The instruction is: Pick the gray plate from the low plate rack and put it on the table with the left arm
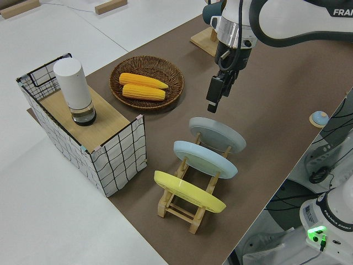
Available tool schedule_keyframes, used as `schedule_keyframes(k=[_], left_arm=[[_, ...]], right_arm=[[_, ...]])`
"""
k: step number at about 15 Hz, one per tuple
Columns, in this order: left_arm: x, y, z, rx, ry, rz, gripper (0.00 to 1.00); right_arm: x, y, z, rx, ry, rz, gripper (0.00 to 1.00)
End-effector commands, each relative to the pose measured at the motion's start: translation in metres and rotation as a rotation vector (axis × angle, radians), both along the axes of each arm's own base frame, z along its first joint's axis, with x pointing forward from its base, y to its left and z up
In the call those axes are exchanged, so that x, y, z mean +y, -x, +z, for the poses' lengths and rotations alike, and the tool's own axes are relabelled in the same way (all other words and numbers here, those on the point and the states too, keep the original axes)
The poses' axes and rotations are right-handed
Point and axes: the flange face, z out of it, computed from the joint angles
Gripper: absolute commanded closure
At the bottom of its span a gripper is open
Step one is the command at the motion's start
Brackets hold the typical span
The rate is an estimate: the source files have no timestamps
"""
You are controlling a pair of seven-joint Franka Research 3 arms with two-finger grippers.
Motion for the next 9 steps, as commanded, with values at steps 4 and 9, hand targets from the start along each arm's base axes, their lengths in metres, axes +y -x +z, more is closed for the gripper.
schedule_keyframes(k=[4,9], left_arm=[[0.008,0.023,-0.029,-0.039,-0.049,-0.037,0.01],[0.015,0.031,-0.054,-0.023,-0.034,-0.025,0.01]], right_arm=[[-0.003,0.002,0.003,0.002,0.008,-0.016,0.017],[-0.002,0.002,0.004,0.002,0.007,-0.015,0.017]])
